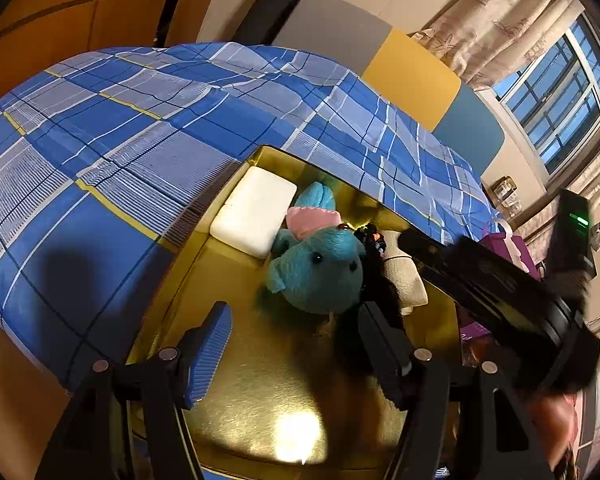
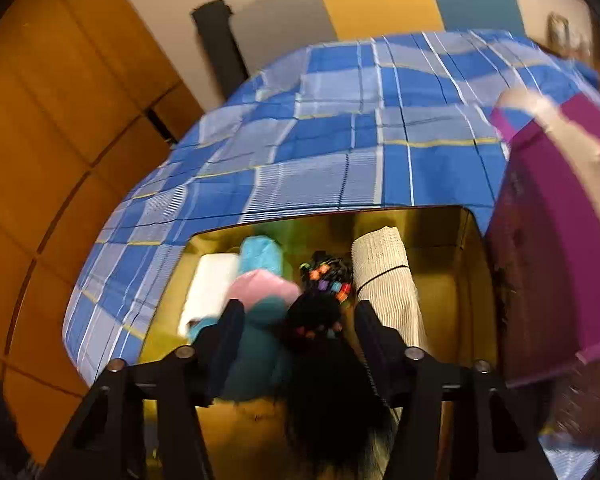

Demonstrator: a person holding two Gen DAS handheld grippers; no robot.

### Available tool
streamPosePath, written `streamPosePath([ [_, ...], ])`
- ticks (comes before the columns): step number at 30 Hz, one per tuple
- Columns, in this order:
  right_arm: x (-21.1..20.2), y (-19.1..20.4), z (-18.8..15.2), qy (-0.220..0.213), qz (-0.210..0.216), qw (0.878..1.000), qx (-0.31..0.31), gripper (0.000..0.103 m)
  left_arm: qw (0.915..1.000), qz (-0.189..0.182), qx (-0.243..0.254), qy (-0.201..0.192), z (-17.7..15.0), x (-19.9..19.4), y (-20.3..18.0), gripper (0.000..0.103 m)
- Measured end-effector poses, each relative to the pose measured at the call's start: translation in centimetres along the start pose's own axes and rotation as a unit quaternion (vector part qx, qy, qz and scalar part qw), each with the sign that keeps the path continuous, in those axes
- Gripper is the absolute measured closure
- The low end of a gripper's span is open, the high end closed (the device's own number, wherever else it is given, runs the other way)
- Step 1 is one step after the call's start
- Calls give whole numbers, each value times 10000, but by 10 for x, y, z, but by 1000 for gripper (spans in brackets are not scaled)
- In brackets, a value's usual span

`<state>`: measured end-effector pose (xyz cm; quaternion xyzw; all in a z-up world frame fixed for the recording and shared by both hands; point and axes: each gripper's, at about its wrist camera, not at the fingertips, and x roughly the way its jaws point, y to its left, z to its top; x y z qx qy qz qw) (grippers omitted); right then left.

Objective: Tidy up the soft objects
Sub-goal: 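Lower the black beaded scrunchie into the gold tray and open the right gripper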

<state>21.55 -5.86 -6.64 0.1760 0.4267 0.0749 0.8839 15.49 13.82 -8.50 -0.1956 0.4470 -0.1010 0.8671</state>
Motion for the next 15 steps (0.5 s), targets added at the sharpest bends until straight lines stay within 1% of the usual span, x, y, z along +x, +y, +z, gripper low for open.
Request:
streamPosePath([
  [2,-12,2,-6,-38,-24,9999,-123,41,10000,-19,-13,-42,-1,0,-1,36],
  [6,-34,1,-16,-55,110,9995,-289,41,9999,-69,-62,-47,-3,1,-3,36],
  [11,-58,5,-27,-260,-150,9973,-668,41,9998,-97,-171,-62,-6,0,-2,36],
  [15,-83,8,-35,-450,-129,9940,-985,41,9997,-80,-206,-114,-7,-2,-1,36],
])
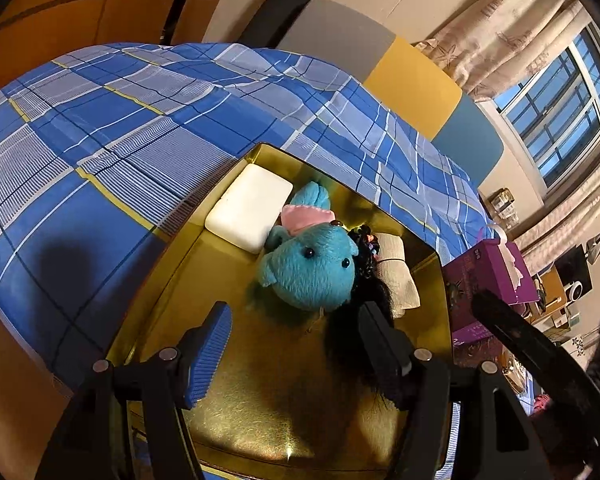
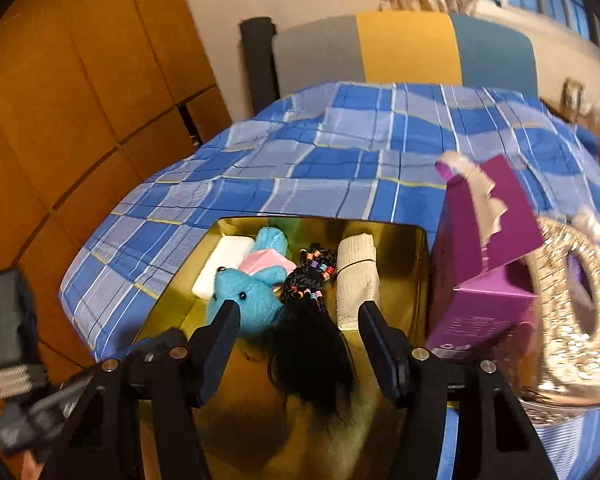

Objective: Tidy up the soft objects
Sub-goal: 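Lower the black beaded scrunchie into the gold tray and open the right gripper, then grasp the blue Tempo tissue pack with the right gripper while the left tool moves toward the pink towel roll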

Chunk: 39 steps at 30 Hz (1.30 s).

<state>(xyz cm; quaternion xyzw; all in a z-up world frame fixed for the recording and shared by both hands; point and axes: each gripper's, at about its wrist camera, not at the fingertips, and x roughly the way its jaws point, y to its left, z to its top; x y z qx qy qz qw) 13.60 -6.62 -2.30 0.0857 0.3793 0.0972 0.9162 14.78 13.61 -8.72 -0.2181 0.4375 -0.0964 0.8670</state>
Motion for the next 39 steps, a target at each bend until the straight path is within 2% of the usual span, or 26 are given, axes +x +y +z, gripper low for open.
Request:
streamPosePath([
  [5,-38,0,-9,-338,-141,9976,-593,39,9998,-154,92,2,-2,-1,-7,36],
  [9,-61,-16,-13,-480,-353,9960,-664,39,9992,-295,261,-5,-6,-2,-19,36],
  [16,-107,-68,-16,-793,-829,9931,-235,39,9958,-694,591,-33,-17,-8,-47,36],
  [22,-144,-140,-19,-967,-1536,9827,364,36,9891,-1052,1032,-3,-31,-12,-81,36],
  [26,-159,-199,-24,-925,-2087,9697,868,36,9842,-1083,1403,-2,-41,-15,-106,36],
  [29,-167,-244,-29,-873,-2545,9554,1220,34,9787,-1138,1707,78,-48,-16,-129,36],
  [33,-171,-310,-38,-546,-2923,9390,1725,32,9689,-1283,2101,246,-57,-15,-163,35],
  [39,-184,-416,-56,-249,-3536,9003,2526,23,9501,-1624,2635,399,-77,-20,-213,32],
])
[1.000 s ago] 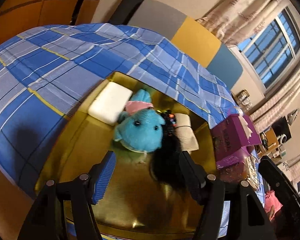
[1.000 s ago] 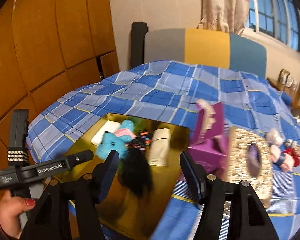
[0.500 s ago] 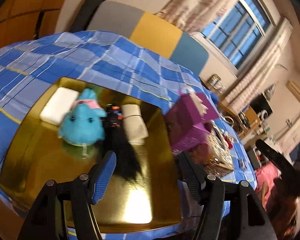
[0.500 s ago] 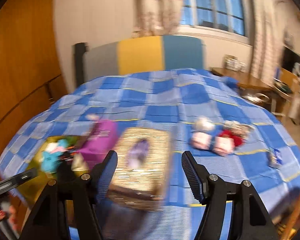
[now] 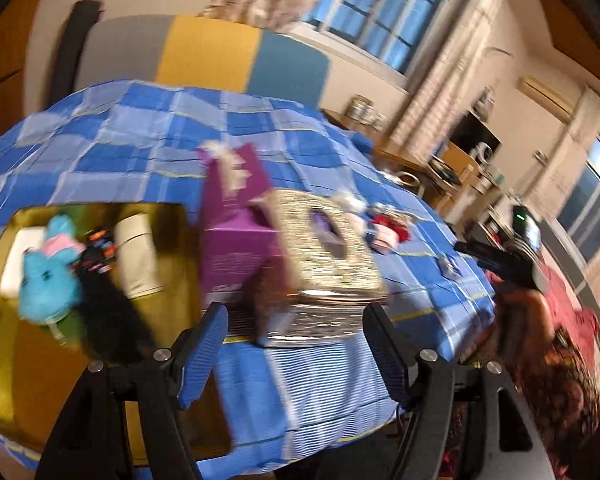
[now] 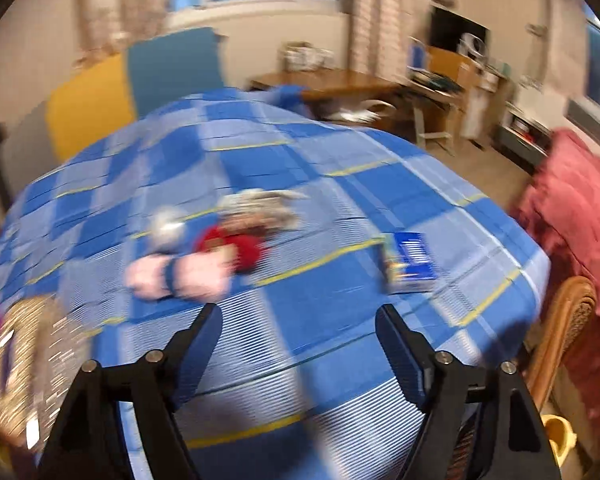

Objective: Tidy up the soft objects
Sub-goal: 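Grasp the blue Tempo tissue pack with the right gripper while the left tool moves toward the pink towel roll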

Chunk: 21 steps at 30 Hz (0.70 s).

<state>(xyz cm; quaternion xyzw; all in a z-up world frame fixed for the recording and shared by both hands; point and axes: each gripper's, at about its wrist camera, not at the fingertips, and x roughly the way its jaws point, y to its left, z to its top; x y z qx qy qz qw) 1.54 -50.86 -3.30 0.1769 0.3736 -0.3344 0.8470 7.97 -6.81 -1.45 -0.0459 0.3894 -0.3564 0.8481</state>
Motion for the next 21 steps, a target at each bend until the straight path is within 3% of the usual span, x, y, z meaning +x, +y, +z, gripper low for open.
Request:
streamPosePath([
  [9,70,-97,47,424,-376,9907,1238,19,9972,-428,488,365,4,26,-61,32],
  [18,137,-102,53,1060,-428,9876,1079,20,9941,-526,746,585,12,48,-98,32],
  [20,149,-100,53,1246,-519,9863,950,27,9933,-549,806,613,15,52,-105,32],
  [21,154,-100,52,1340,-502,9855,912,37,9927,-574,870,615,17,55,-110,32],
])
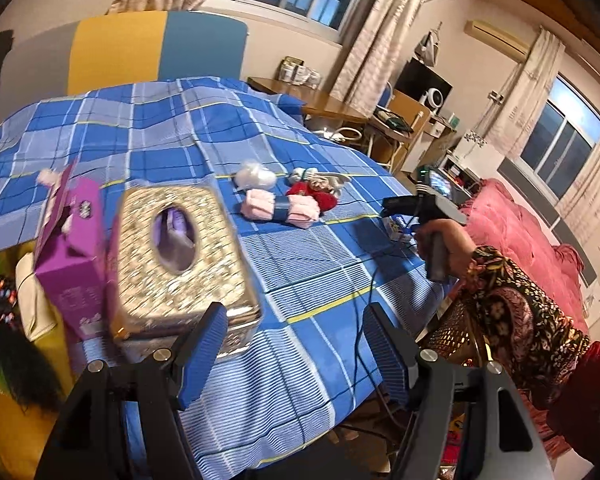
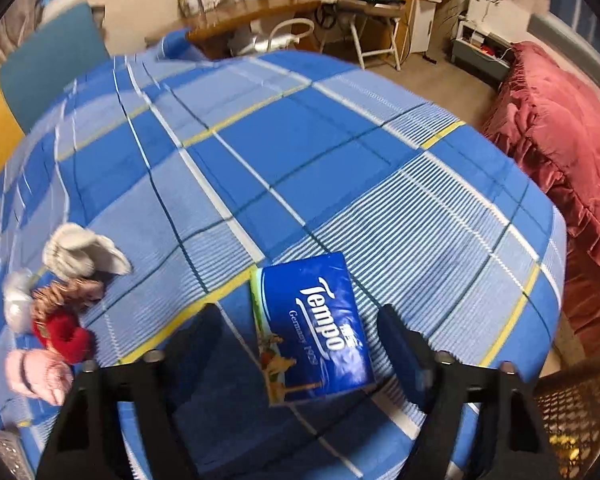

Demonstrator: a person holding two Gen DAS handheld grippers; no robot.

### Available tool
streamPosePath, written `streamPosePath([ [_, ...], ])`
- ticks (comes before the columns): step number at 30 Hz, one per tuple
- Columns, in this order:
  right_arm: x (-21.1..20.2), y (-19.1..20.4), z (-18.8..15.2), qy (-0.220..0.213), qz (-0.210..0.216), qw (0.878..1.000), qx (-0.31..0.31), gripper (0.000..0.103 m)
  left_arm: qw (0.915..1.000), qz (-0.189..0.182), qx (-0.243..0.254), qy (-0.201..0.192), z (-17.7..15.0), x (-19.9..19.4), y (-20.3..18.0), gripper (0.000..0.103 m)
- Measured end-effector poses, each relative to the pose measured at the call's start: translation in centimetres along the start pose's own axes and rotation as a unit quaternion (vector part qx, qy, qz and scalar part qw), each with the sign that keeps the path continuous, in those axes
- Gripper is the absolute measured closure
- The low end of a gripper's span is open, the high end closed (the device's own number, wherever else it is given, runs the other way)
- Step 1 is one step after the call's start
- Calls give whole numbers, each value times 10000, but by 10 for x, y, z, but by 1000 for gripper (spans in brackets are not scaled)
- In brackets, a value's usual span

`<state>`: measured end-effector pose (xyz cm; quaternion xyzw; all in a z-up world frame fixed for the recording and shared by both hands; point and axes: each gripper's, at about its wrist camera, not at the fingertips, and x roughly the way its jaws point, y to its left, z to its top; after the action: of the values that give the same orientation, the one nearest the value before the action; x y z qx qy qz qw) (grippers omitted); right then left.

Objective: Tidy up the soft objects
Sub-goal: 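Grasp the blue Tempo tissue pack with the right gripper while the left tool moves toward the pink towel roll, then grasp the pink towel roll with the left gripper while the right holds the tissue pack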

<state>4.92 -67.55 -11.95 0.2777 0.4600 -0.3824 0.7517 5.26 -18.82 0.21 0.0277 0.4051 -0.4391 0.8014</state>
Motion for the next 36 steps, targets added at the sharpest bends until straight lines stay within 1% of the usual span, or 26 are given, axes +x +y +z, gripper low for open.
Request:
streamPosePath([
  [1,4,1,1,71,-33,10000,-57,45,10000,-2,36,-2,3,2,-3,32],
  [3,8,3,0,168,-143,9996,-185,47,10000,-29,62,21,9,7,-7,32],
  [8,8,11,-4,203,-296,9983,-450,49,9997,-99,141,175,27,23,-21,32],
  [9,7,12,-6,215,-210,9985,-463,49,9995,-103,201,229,31,28,-25,32],
  [13,2,16,-12,321,539,9974,-347,49,9987,-108,356,353,57,46,-37,32],
  [16,-2,21,-17,408,1084,9925,-377,49,9983,-217,247,489,81,63,-38,32],
  [17,-4,25,-19,435,1245,9903,-440,49,9981,-175,199,551,94,73,-38,32],
  [19,-8,34,-22,433,1423,9869,-619,49,9981,-69,137,592,112,89,-38,32],
  [22,-14,47,-29,337,1483,9841,-919,49,9972,-50,8,743,136,121,-36,32],
  [23,-17,51,-31,284,1502,9830,-1017,49,9961,-62,-130,865,145,139,-32,32],
  [25,-21,57,-33,199,1530,9811,-1164,49,9945,82,-344,983,157,166,-23,32],
  [26,-19,59,-31,171,1505,9809,-1222,49,9935,81,-405,1057,161,178,-20,32],
  [28,-18,66,-31,102,1374,9806,-1392,49,9897,171,-641,1267,164,210,-10,32],
  [30,-20,70,-32,48,1342,9799,-1478,49,9832,332,-904,1549,163,242,4,32],
  [31,-23,68,-31,33,1358,9796,-1480,49,9805,458,-1040,1602,161,252,10,32],
  [33,-24,64,-29,-11,1326,9795,-1518,49,9770,648,-1158,1671,160,271,21,32],
  [35,-26,64,-31,-19,1330,9792,-1532,49,9759,1007,-1143,1562,161,280,28,32],
  [36,-25,64,-29,-12,1352,9790,-1526,49,9759,1057,-1139,1533,160,283,30,32],
])
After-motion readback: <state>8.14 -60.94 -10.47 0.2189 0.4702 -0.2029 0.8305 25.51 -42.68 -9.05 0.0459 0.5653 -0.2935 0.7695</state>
